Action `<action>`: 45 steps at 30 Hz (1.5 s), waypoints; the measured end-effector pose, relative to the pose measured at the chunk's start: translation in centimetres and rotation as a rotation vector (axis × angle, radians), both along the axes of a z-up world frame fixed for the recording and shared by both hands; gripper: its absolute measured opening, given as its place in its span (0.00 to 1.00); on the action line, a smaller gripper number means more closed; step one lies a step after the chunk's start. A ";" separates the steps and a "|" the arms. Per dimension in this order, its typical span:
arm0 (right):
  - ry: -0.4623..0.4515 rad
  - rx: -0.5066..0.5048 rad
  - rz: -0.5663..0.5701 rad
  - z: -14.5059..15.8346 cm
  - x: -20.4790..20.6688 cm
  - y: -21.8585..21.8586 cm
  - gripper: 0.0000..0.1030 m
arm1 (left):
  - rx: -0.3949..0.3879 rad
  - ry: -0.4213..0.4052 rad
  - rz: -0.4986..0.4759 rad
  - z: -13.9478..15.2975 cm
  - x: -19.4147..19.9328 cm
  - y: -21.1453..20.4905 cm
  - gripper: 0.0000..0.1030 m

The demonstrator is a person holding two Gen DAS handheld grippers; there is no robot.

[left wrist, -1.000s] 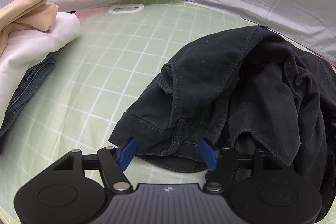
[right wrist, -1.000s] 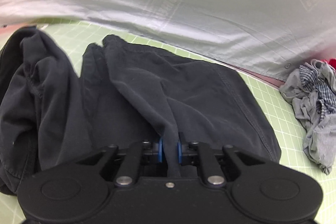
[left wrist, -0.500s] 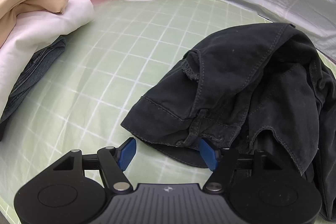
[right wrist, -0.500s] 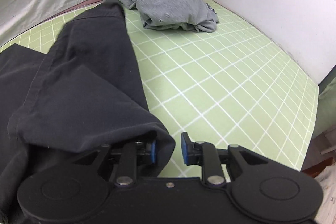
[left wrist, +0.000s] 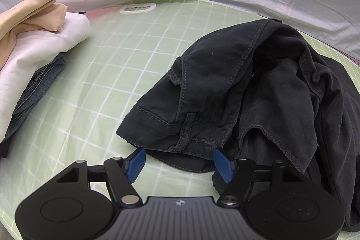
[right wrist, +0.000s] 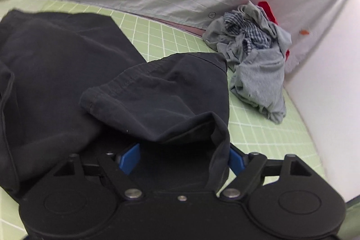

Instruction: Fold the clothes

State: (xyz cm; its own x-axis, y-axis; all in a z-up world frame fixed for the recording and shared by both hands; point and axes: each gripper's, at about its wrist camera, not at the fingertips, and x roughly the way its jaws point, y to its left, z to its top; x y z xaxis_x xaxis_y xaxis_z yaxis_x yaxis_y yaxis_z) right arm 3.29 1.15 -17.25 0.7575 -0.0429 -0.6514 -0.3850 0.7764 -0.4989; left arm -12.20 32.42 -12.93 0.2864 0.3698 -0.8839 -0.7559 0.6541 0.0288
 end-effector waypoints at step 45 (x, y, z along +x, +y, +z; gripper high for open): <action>0.241 0.767 -0.207 2.4 5.5 -7.9 0.77 | 0.022 -0.015 -0.029 -0.1 2.5 -4.6 0.79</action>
